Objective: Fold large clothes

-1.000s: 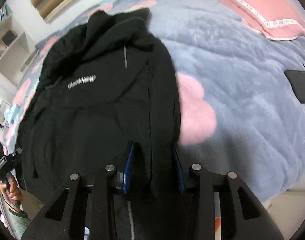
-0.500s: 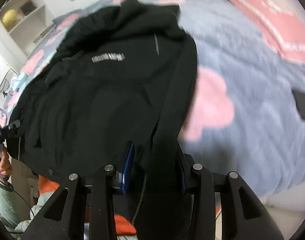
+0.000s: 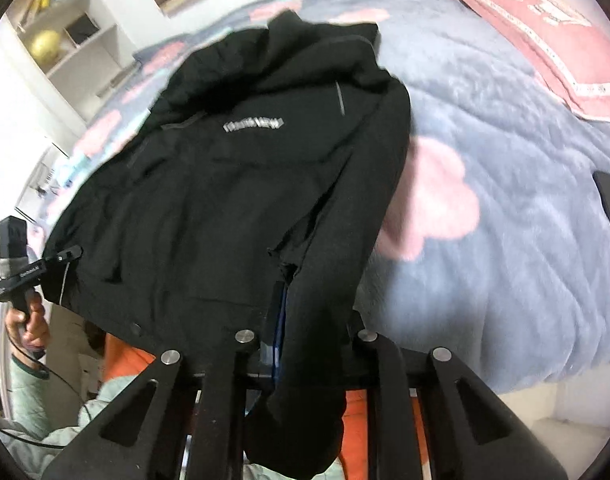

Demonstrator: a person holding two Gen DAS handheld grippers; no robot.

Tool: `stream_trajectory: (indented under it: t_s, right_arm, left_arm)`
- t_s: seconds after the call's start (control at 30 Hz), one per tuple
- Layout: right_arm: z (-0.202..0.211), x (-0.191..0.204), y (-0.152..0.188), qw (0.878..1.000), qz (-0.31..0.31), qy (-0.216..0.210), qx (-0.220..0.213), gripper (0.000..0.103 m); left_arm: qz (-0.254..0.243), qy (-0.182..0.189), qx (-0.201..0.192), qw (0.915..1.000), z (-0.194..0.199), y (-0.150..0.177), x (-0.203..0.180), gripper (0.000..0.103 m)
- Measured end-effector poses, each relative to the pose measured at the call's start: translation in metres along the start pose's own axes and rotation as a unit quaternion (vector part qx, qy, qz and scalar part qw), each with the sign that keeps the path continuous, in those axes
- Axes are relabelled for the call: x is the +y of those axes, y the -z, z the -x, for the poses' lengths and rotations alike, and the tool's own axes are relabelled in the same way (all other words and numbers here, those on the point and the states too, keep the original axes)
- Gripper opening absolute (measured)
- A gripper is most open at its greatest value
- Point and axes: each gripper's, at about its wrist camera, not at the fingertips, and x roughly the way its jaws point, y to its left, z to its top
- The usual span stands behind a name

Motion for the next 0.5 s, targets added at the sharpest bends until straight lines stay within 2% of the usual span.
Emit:
stream_trajectory:
  t_s: [0.1,0.27,0.5]
  right_arm:
    - [0.018,-0.004,-0.014,0.999,-0.009,-0.037,-0.023,0.02]
    - [0.044,0.0,-0.048,0.996,-0.003,-0.066,-0.061,0.02]
    - [0.058,0.005,-0.105,0.995,0.001,-0.069,-0.075,0.02]
  left_arm:
    - [0.02,0.041,-0.034,0.9984,0.016,-0.015,-0.001,0.012]
    - [0.033,0.09,-0.069,0.993,0.033,-0.046,0.0,0.013]
    - [0.017,0.096,-0.098,0.9905,0.043,-0.109,-0.01,0.013]
